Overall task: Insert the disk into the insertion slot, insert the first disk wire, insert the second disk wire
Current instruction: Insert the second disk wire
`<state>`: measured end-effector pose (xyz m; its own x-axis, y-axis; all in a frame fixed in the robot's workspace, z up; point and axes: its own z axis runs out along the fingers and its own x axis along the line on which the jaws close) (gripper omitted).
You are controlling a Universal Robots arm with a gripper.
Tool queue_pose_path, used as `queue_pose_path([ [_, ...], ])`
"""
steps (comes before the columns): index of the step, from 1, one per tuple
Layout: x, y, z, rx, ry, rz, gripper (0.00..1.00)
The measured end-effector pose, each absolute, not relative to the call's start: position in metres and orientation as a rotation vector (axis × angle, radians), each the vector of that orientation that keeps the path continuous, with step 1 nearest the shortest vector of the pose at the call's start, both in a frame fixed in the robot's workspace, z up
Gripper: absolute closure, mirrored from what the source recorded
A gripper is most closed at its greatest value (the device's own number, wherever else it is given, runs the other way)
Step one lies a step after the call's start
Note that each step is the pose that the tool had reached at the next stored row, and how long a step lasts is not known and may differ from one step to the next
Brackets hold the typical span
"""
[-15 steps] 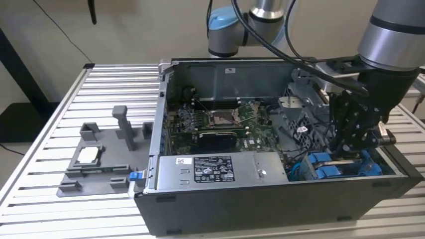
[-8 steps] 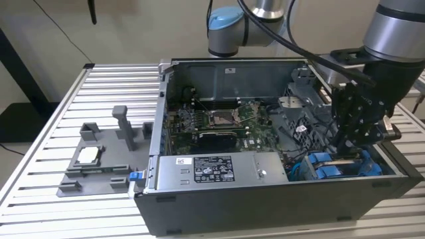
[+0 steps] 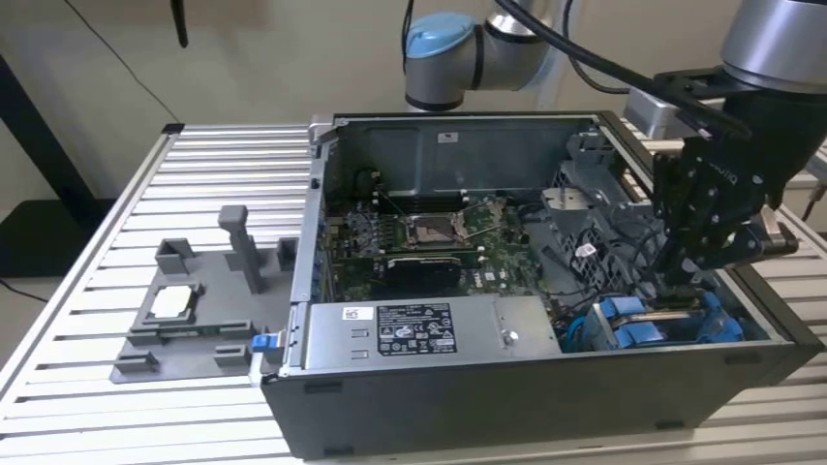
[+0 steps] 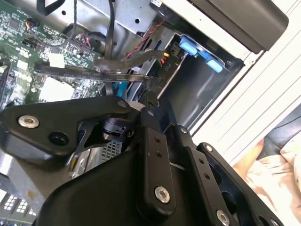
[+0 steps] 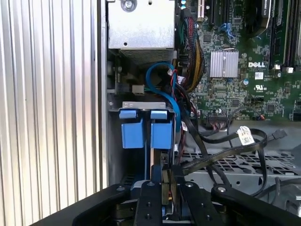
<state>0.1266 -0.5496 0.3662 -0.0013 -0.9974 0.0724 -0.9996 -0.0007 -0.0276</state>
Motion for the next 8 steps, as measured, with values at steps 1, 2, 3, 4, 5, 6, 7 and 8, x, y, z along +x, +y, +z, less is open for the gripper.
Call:
queue_pose_path([
  [1, 0.1266, -0.5496, 0.3681, 2.197, -2.198, 0.11, 0.76],
  [2, 0.1266, -0.5496, 0.3692, 2.197, -2.198, 0.11, 0.76],
  [3, 0.1266, -0.5496, 0.3693, 2.197, -2.198, 0.11, 0.76],
  [4, 0.1266, -0.5496, 0.3693, 2.197, -2.198, 0.11, 0.76],
  [5, 0.1266, -0.5496, 0.3693, 2.197, -2.198, 0.109, 0.76],
  [6, 0.1266, -0.5496, 0.3695, 2.197, -2.198, 0.11, 0.76],
  [7, 0.1266, -0.5496, 0.3697, 2.197, -2.198, 0.11, 0.76],
  [8, 0.1266, -0.5496, 0.3698, 2.197, -2.198, 0.11, 0.76],
])
